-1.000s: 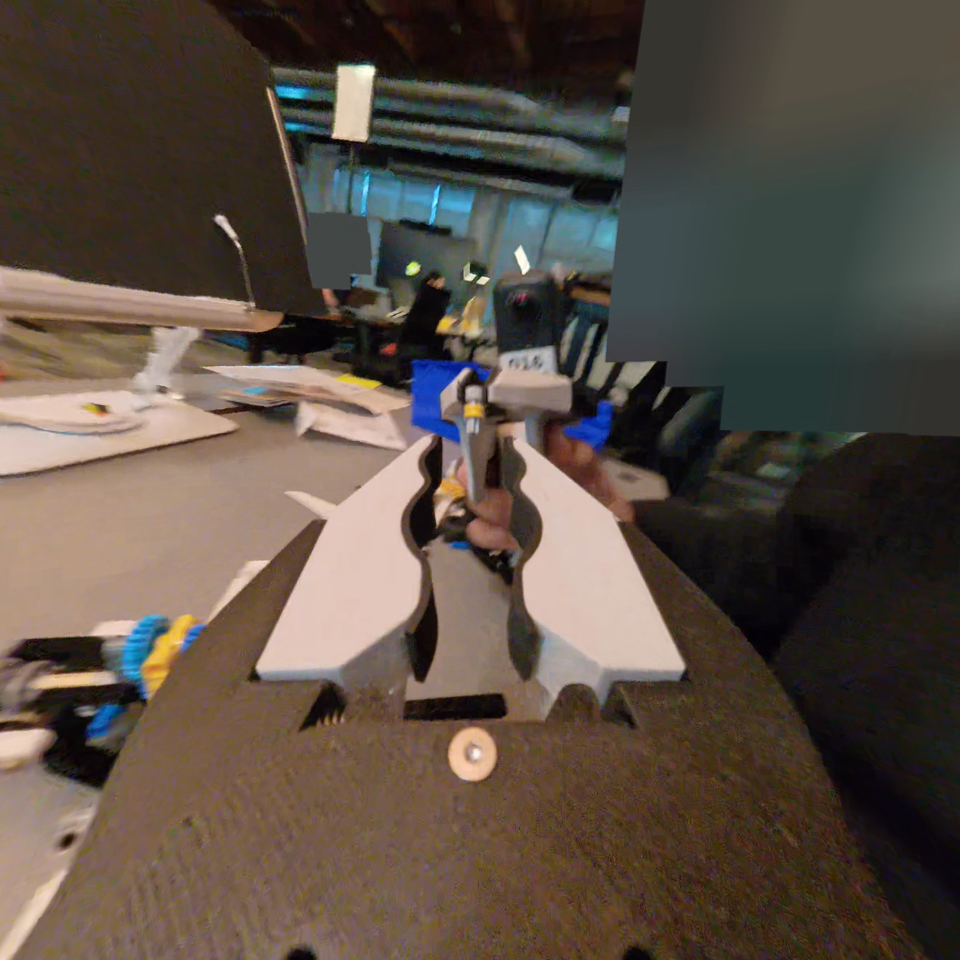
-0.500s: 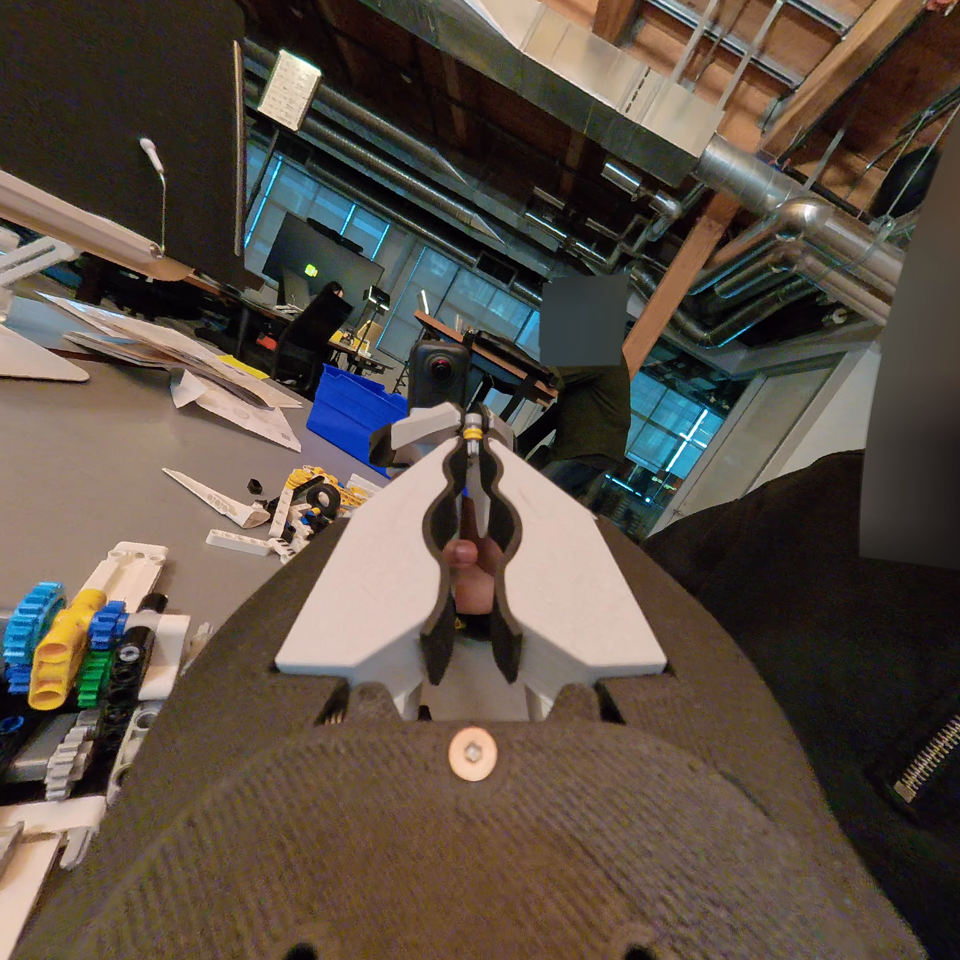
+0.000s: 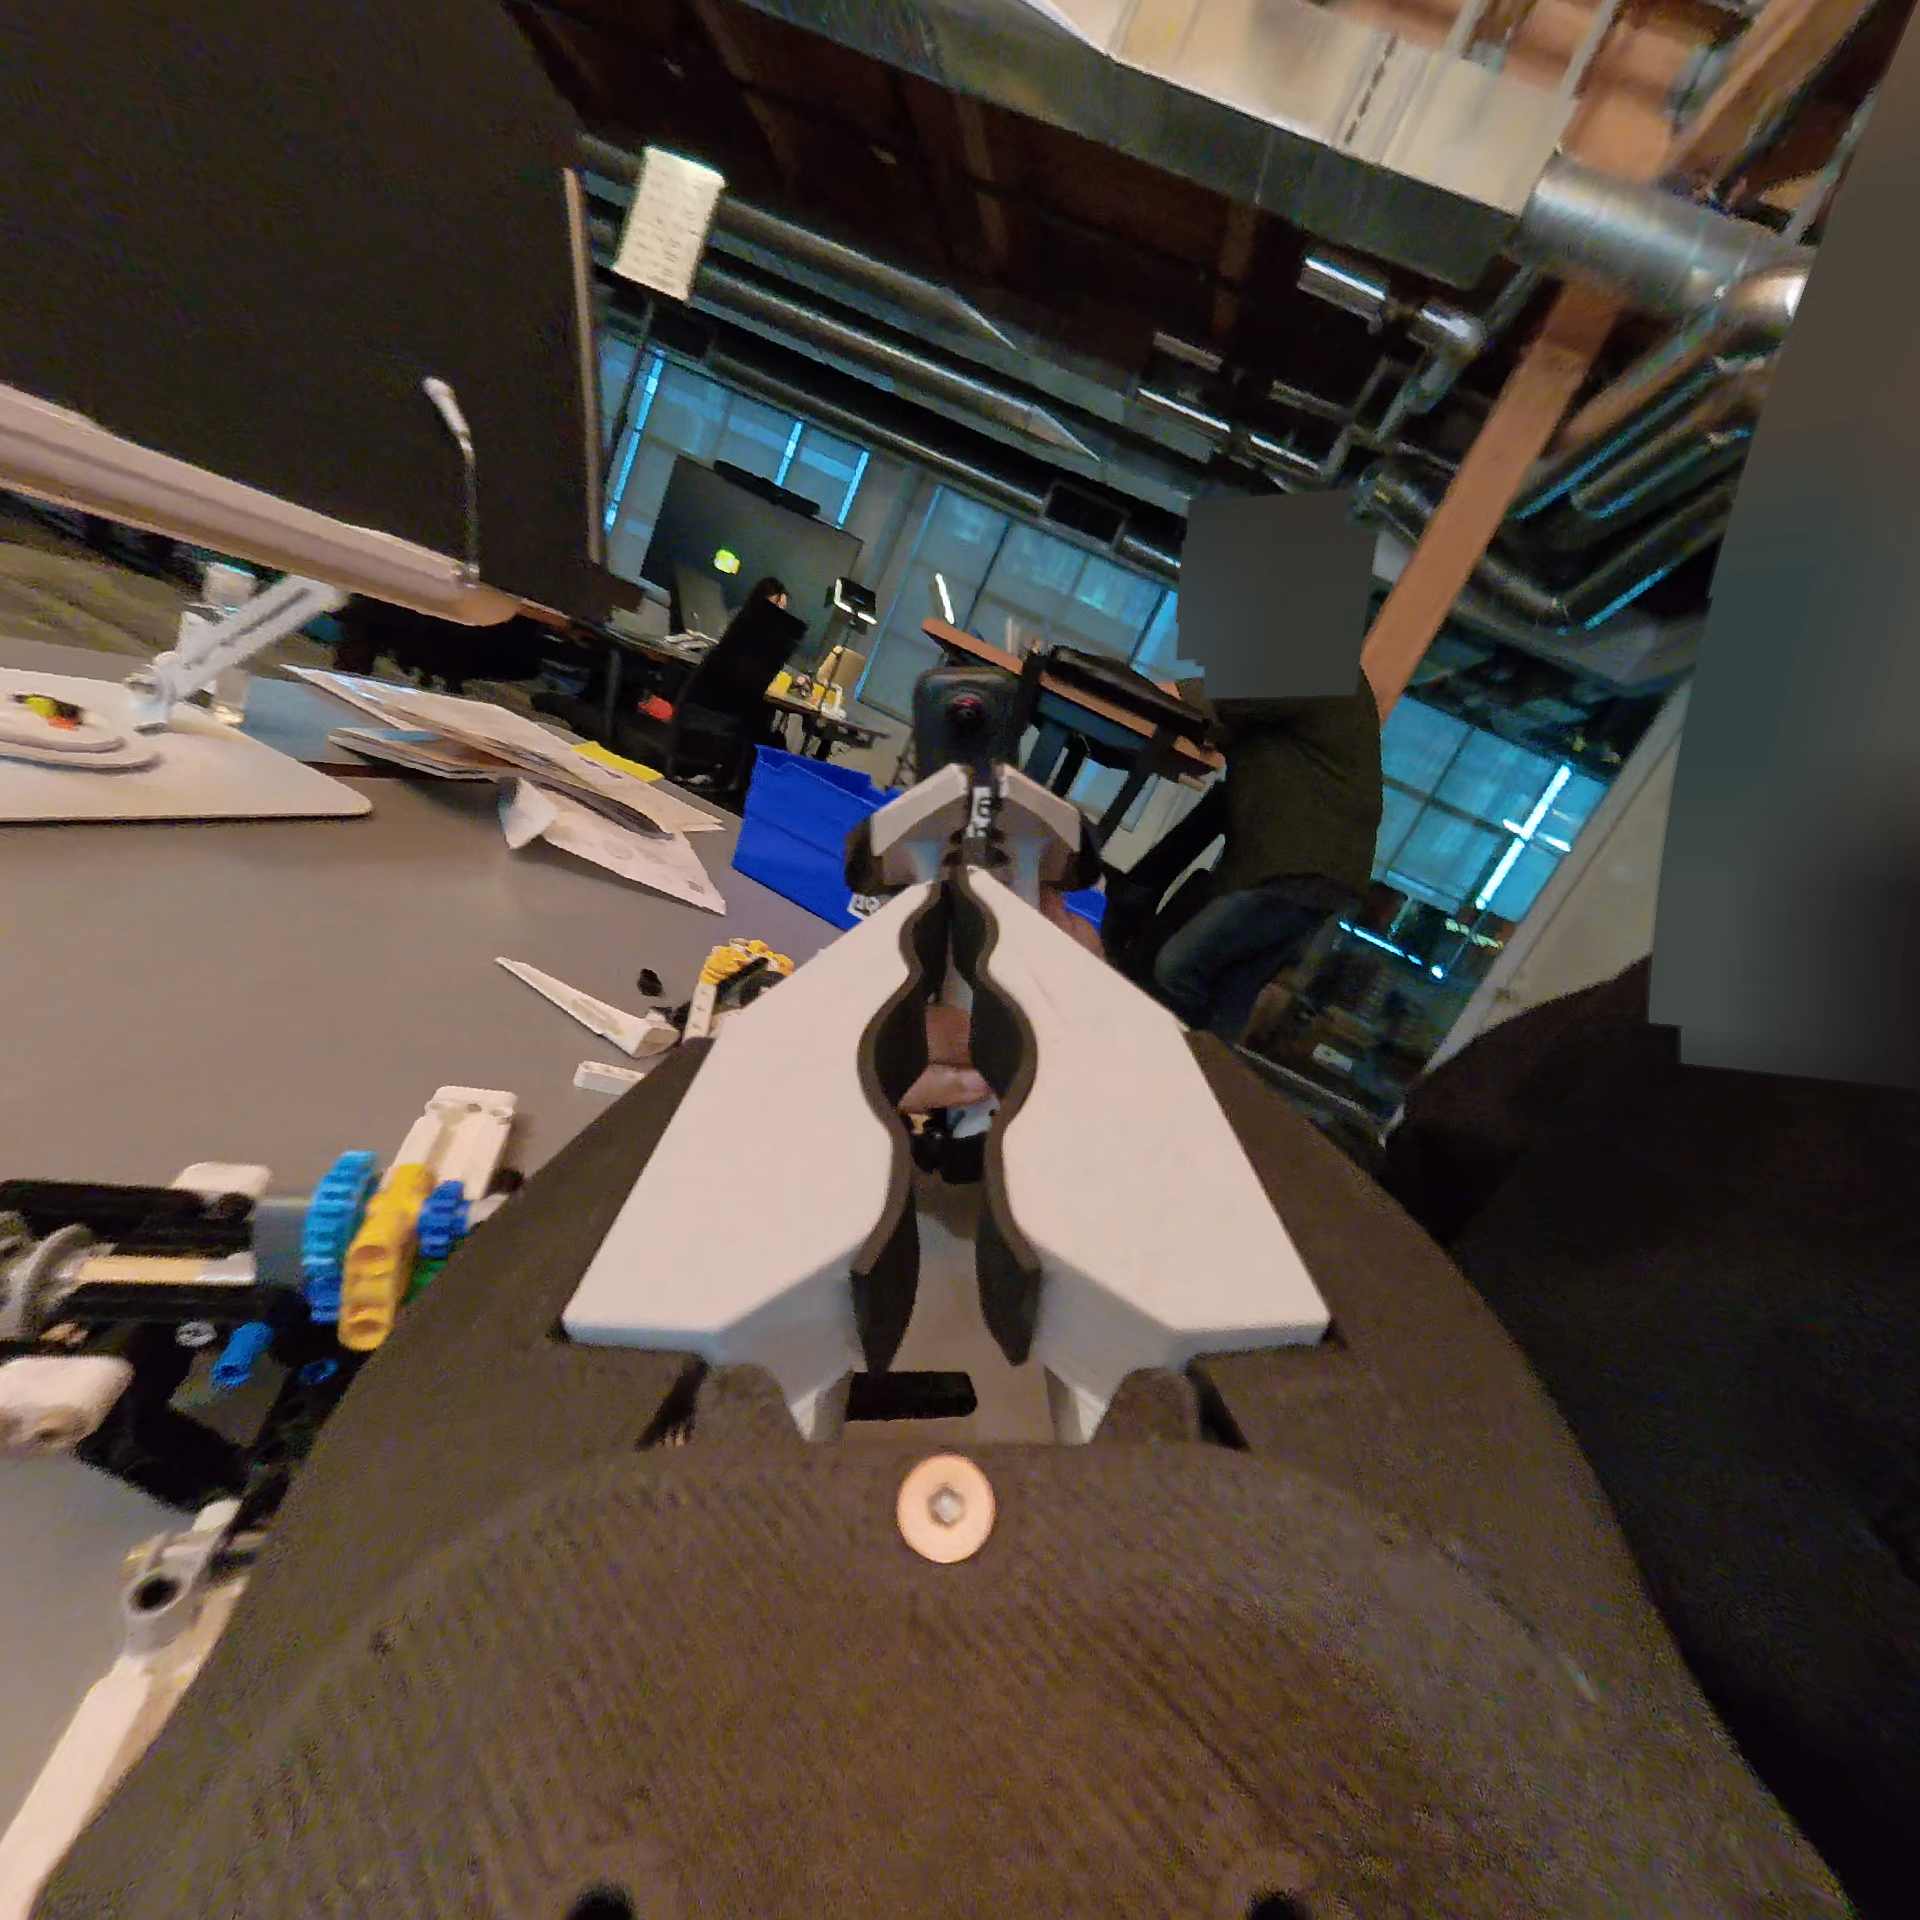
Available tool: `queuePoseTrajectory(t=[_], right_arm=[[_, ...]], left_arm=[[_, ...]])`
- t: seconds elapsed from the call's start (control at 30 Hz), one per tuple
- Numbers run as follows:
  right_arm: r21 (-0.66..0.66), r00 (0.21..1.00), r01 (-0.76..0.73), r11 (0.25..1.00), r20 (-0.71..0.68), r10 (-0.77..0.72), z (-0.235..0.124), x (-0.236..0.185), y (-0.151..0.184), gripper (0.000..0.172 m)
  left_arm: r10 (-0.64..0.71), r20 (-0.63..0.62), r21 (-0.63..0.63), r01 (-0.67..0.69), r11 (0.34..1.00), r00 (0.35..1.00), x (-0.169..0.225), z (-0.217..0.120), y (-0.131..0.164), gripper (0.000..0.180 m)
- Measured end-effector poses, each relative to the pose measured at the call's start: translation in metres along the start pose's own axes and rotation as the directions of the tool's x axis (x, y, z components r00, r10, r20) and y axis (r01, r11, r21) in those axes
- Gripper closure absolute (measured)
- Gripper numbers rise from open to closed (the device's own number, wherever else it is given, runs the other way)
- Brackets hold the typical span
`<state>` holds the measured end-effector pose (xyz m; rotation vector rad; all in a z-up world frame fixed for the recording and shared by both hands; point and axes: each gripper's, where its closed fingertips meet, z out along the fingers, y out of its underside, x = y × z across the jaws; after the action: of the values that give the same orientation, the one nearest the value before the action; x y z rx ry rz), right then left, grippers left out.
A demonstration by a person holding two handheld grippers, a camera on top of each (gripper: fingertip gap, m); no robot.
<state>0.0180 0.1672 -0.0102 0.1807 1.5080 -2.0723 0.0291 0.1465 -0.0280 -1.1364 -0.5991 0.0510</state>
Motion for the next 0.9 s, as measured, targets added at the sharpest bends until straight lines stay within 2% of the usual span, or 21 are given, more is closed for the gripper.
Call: queuePoseTrajectory(t=[0.17, 0.23, 0.3, 0.33, 0.37, 0.4, 0.43, 0.47, 0.5, 0.53, 0.57, 0.63, 0.67, 0.7, 0.73, 0.8, 0.9], right_arm=[[-0.047, 0.985, 0.116, 0.992, -0.121, -0.121, -0.017, 0.007, -0.016, 0.172], [-0.178, 0.916, 0.237, 0.955, -0.286, -0.281, -0.026, 0.028, -0.011, 0.172], [-0.437, 0.713, 0.350, 0.829, -0.450, -0.538, -0.044, 0.060, -0.002, 0.172], [-0.542, 0.582, 0.380, 0.750, -0.490, -0.649, -0.053, 0.071, -0.004, 0.163], [-0.615, 0.452, 0.407, 0.676, -0.507, -0.734, -0.059, 0.079, -0.007, 0.144], [-0.665, 0.353, 0.436, 0.606, -0.493, -0.795, -0.061, 0.082, -0.008, 0.139], [-0.698, 0.301, 0.455, 0.553, -0.464, -0.833, -0.060, 0.083, -0.004, 0.144], [-0.714, 0.287, 0.457, 0.531, -0.447, -0.847, -0.057, 0.085, 0.003, 0.146], [-0.724, 0.306, 0.444, 0.528, -0.432, -0.848, -0.054, 0.088, 0.014, 0.142], [-0.739, 0.358, 0.412, 0.533, -0.407, -0.840, -0.050, 0.090, 0.029, 0.137], [-0.761, 0.424, 0.363, 0.538, -0.380, -0.822, -0.047, 0.093, 0.046, 0.140], [-0.809, 0.519, 0.256, 0.529, -0.347, -0.781, -0.052, 0.097, 0.073, 0.163], [-0.831, 0.541, 0.200, 0.519, -0.348, -0.765, -0.059, 0.101, 0.081, 0.165], [-0.851, 0.568, 0.146, 0.504, -0.345, -0.747, -0.067, 0.104, 0.090, 0.154], [-0.868, 0.596, 0.102, 0.486, -0.338, -0.728, -0.073, 0.105, 0.098, 0.153], [-0.865, 0.631, 0.080, 0.495, -0.340, -0.697, -0.074, 0.104, 0.102, 0.152], [-0.818, 0.701, 0.089, 0.569, -0.354, -0.619, -0.060, 0.098, 0.100, 0.150]], left_arm=[[0.059, 0.110, 0.073, -0.068, 0.995, 0.992, -0.016, -0.014, -0.018, 0.180], [0.082, 0.139, 0.080, -0.094, 0.992, 0.987, -0.019, -0.016, -0.021, 0.180], [0.094, 0.153, 0.072, -0.106, 0.992, 0.984, -0.021, -0.016, -0.019, 0.180], [0.099, 0.158, 0.071, -0.111, 0.991, 0.982, -0.021, -0.015, -0.019, 0.180], [0.106, 0.161, 0.070, -0.118, 0.991, 0.981, -0.021, -0.015, -0.019, 0.180], [0.112, 0.165, 0.070, -0.125, 0.990, 0.980, -0.021, -0.015, -0.019, 0.180], [0.117, 0.170, 0.069, -0.130, 0.989, 0.979, -0.021, -0.015, -0.019, 0.180], [0.118, 0.173, 0.070, -0.132, 0.989, 0.978, -0.022, -0.015, -0.019, 0.180], [0.116, 0.172, 0.073, -0.130, 0.989, 0.978, -0.022, -0.016, -0.019, 0.180], [0.110, 0.170, 0.075, -0.124, 0.989, 0.979, -0.022, -0.016, -0.019, 0.180], [0.104, 0.167, 0.075, -0.118, 0.990, 0.980, -0.022, -0.016, -0.019, 0.180], [0.095, 0.162, 0.073, -0.108, 0.992, 0.982, -0.022, -0.015, -0.018, 0.180], [0.093, 0.162, 0.073, -0.106, 0.992, 0.982, -0.022, -0.015, -0.018, 0.180], [0.091, 0.162, 0.073, -0.104, 0.992, 0.983, -0.023, -0.015, -0.017, 0.180], [0.089, 0.161, 0.075, -0.102, 0.992, 0.983, -0.022, -0.015, -0.017, 0.180], [0.085, 0.154, 0.076, -0.098, 0.992, 0.984, -0.021, -0.014, -0.017, 0.180], [0.084, 0.150, 0.072, -0.096, 0.993, 0.985, -0.020, -0.013, -0.016, 0.180]])
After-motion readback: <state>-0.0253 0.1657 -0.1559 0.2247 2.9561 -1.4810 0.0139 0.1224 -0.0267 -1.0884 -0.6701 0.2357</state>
